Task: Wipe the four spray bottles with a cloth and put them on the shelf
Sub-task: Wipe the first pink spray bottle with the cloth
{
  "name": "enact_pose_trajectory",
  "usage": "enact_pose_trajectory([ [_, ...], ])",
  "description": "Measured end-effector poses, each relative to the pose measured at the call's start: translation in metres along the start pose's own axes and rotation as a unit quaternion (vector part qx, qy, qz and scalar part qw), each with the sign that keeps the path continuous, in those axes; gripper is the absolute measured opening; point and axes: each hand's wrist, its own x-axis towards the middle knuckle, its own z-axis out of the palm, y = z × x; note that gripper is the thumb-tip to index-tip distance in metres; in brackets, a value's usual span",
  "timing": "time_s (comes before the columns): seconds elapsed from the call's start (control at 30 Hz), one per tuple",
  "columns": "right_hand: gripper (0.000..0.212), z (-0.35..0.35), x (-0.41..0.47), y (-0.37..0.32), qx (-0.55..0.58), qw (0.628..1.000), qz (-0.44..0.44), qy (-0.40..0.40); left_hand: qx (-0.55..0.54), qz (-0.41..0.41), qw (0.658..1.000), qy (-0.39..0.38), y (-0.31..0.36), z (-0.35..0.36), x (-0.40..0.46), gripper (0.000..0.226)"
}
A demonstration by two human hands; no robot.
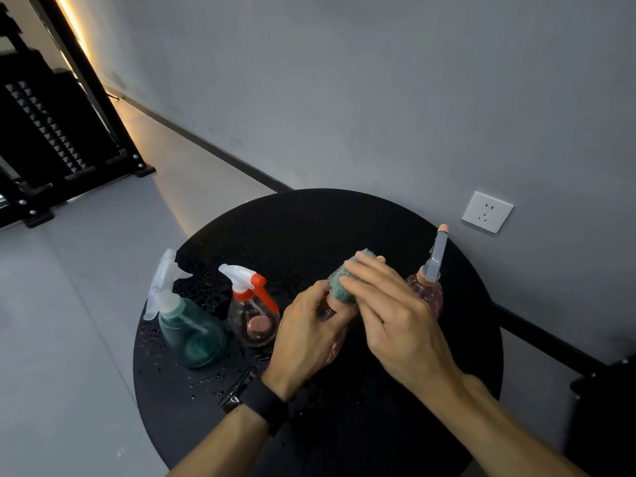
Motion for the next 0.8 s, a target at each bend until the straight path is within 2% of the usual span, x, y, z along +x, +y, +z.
enact_pose_trajectory([
  [0.1,0.030,-0.006,0.004,0.010,-0.027,0.999,0.028,0.030,0.021,0.000,1.000,-0.001,-0.003,-0.001,0.001,0.034],
  [0.2,0.032,-0.010,0.007,0.017,-0.021,0.997,0.056,0.047,0.029,-0.004,1.000,0.005,-0.001,-0.001,0.001,0.038],
  [0.37,0.030,-0.016,0.008,0.028,-0.016,0.993,0.098,0.070,0.021,0.004,1.000,0.018,0.003,0.000,0.000,0.030],
  [0.5,0.032,-0.019,0.008,0.030,-0.017,0.992,0.115,0.058,-0.025,-0.028,0.999,0.019,0.004,0.000,-0.002,0.029],
  [0.6,0.031,-0.019,0.008,0.027,-0.004,0.991,0.122,0.058,-0.045,-0.035,0.998,0.018,0.005,-0.001,-0.003,0.018],
  [0.8,0.031,-0.016,0.010,0.015,0.033,0.989,0.127,0.067,-0.023,-0.055,0.998,0.007,0.005,-0.003,0.001,0.016],
])
